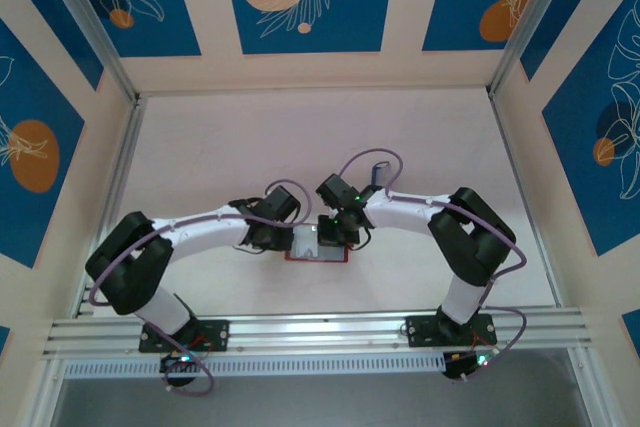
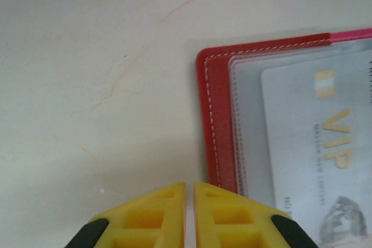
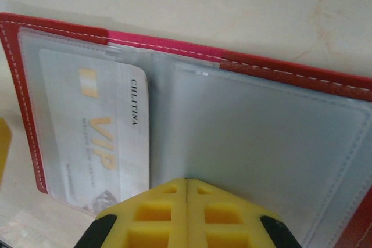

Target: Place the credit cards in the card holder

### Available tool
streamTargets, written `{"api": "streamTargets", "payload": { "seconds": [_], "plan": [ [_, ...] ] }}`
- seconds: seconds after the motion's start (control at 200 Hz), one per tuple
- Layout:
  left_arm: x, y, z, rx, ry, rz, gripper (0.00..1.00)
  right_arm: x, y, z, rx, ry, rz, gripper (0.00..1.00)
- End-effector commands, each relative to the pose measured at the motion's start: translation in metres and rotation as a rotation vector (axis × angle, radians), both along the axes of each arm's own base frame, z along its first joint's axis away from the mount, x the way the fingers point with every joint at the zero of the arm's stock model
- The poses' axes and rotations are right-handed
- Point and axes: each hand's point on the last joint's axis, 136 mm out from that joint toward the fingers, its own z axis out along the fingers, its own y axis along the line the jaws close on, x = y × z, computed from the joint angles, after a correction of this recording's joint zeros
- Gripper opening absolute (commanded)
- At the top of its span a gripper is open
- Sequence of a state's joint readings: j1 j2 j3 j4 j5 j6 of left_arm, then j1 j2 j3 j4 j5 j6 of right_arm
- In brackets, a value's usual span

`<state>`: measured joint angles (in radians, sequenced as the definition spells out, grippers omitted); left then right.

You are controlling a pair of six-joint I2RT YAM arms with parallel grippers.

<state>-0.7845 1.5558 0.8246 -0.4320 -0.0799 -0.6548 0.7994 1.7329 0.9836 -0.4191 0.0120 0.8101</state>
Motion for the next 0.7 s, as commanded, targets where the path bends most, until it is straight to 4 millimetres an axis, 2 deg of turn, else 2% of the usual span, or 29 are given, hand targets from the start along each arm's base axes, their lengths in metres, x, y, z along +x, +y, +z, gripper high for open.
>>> {"api": "streamTargets", "payload": {
  "seconds": [0.0,0.33,0.695],
  "plan": [
    [-0.002,0.005,-0.014,0.021,0.023,0.003,0.11,-0.004,0.003,0.000,-0.019,0.012,0.028,0.00],
    [-0.008,-0.004,-0.029,0.007,0.051,-0.018,0.10,-0.003,0.021,-0.003,-0.024,0.028,0.055,0.00],
    [-0.013,-0.009,-0.032,-0.008,0.058,-0.023,0.10,-0.005,0.050,-0.003,0.101,0.083,0.048,0.00]
  ]
}}
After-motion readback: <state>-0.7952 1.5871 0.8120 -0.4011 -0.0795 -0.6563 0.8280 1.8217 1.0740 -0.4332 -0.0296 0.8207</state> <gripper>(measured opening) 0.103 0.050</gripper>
